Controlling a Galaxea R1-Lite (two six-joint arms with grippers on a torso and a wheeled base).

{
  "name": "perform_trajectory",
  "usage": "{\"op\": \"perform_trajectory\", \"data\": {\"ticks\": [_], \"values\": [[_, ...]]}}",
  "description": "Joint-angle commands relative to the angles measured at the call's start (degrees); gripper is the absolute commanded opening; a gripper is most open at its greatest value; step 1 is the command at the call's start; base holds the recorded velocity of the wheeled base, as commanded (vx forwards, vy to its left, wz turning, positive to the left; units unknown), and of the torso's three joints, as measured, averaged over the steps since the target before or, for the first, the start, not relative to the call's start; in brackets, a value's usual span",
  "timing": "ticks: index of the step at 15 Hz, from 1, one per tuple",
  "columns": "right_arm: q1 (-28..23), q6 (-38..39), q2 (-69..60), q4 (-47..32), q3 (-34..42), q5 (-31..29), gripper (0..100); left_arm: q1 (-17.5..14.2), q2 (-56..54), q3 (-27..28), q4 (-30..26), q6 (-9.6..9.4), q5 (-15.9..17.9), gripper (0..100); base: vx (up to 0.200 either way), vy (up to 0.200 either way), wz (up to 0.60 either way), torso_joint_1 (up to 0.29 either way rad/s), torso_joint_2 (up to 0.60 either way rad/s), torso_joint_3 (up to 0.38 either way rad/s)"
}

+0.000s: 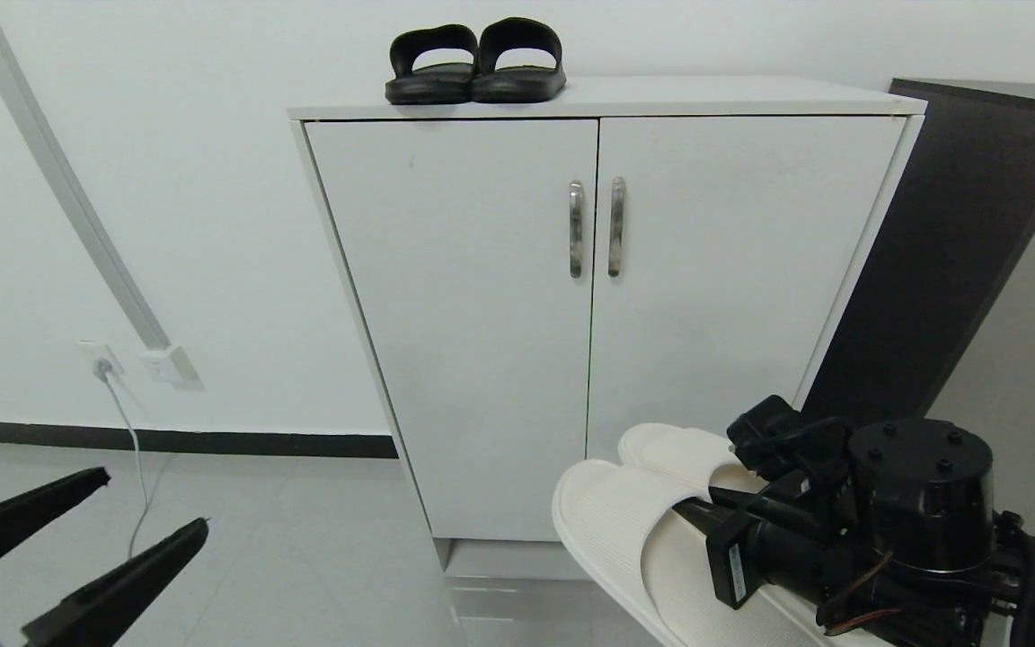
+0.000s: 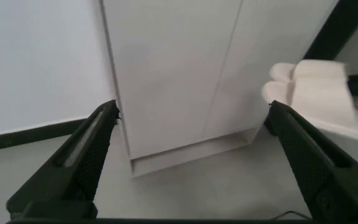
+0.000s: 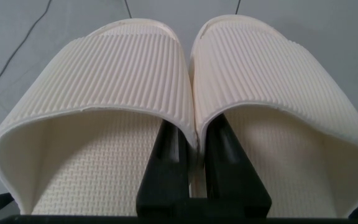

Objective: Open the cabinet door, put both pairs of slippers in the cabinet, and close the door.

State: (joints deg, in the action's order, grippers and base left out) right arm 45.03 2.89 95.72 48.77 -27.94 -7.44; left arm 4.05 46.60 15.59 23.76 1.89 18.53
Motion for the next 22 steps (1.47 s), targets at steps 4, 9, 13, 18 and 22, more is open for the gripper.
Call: {"op": "perform_trajectory", "data": {"ticks": [4, 9, 13, 18, 22], "values": [[0.1, 0.0, 0.1, 0.0, 0.0, 0.0, 0, 10.1, 16.8, 13.0, 0.9, 4.97, -0.5, 100, 0.0, 0.0, 0.0, 0.0, 0.0, 0.0], [0.0, 0.1, 0.2, 0.0, 0.0, 0.1, 0, 18.5, 27.0, 23.3, 1.4, 6.28, -5.3, 100, 0.0, 0.0, 0.0, 0.0, 0.0, 0.0], [0.0, 0.1, 0.1, 0.0, 0.0, 0.1, 0, 23.6, 33.4, 30.8, 2.5, 9.89, -5.0, 100, 0.0, 0.0, 0.0, 0.0, 0.0, 0.0], [0.0, 0.1, 0.6, 0.0, 0.0, 0.0, 0, 27.3, 40.8, 40.6, 4.5, 12.96, -4.7, 100, 0.0, 0.0, 0.0, 0.0, 0.0, 0.0], [0.0, 0.1, 0.7, 0.0, -0.1, 0.0, 0, 28.4, 44.6, 46.1, 4.8, 16.74, -0.8, 100, 0.0, 0.0, 0.0, 0.0, 0.0, 0.0]]}}
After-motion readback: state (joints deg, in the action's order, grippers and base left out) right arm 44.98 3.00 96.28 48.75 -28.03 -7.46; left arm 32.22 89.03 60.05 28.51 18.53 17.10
